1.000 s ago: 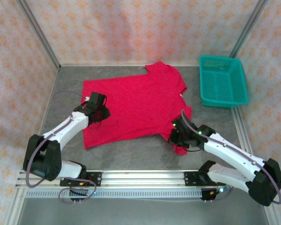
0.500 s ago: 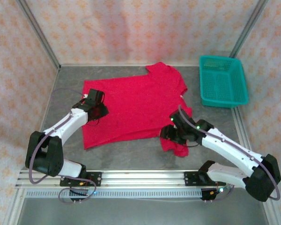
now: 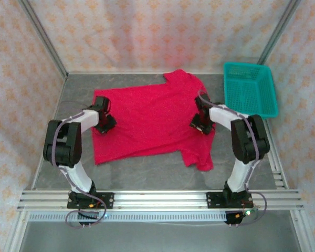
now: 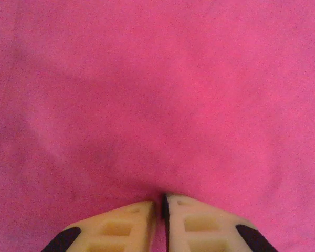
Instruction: Fold the inside-out t-shirt
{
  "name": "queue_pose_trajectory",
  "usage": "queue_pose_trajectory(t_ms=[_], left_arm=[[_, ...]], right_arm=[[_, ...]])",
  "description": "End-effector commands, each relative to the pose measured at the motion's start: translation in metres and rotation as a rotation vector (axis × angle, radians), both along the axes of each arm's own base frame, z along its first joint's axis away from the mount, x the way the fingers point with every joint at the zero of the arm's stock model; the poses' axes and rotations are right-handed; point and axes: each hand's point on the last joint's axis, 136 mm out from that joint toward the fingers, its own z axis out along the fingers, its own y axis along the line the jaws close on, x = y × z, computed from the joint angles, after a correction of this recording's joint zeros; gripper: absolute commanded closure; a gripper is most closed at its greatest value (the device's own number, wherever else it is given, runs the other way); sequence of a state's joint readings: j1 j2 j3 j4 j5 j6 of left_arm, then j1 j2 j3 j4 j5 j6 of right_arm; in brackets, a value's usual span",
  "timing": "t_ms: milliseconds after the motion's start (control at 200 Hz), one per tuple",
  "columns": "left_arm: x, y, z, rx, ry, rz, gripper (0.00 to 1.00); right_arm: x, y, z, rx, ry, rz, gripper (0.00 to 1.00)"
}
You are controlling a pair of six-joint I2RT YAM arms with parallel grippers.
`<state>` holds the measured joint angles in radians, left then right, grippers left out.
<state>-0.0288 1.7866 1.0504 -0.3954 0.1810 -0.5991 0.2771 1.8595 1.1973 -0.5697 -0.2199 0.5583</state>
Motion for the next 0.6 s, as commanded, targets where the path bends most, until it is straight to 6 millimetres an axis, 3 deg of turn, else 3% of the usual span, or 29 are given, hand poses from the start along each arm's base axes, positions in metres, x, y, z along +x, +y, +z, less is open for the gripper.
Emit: queue_pose_trajectory(t_ms=[0, 135, 260, 365, 425, 450, 595], left_arm=[[0.020, 0.008, -0.020, 0.017, 0.041, -0.010, 0.83], [0.050, 0.016, -0.029, 0.041, 0.060, -0.017, 0.84], [0.068, 0.015, -0.020, 0.054, 0.039, -0.062, 0.84], [0.068, 0.018, 0.012, 0.098, -0.020, -0.072, 0.83], [0.059, 0.022, 0.032, 0.146, -0.035, -0.076, 0.80], [0.055, 0.024, 0.049, 0.168, -0.062, -0.074, 0.79], [0.021, 0.027, 0.093, 0.240, -0.129, -0.061, 0.64]], right_arm=[[0.016, -0.007, -0.024, -0.078, 0.035, 0.026, 0.43], [0.023, -0.017, -0.021, -0.137, 0.022, 0.026, 0.42], [0.021, -0.027, 0.014, -0.207, -0.017, 0.063, 0.40], [0.008, -0.020, 0.063, -0.222, -0.095, 0.134, 0.37], [-0.009, -0.006, 0.082, -0.198, -0.126, 0.188, 0.37], [-0.017, 0.002, 0.088, -0.179, -0.142, 0.208, 0.36], [-0.067, 0.044, 0.080, -0.062, -0.156, 0.310, 0.35]])
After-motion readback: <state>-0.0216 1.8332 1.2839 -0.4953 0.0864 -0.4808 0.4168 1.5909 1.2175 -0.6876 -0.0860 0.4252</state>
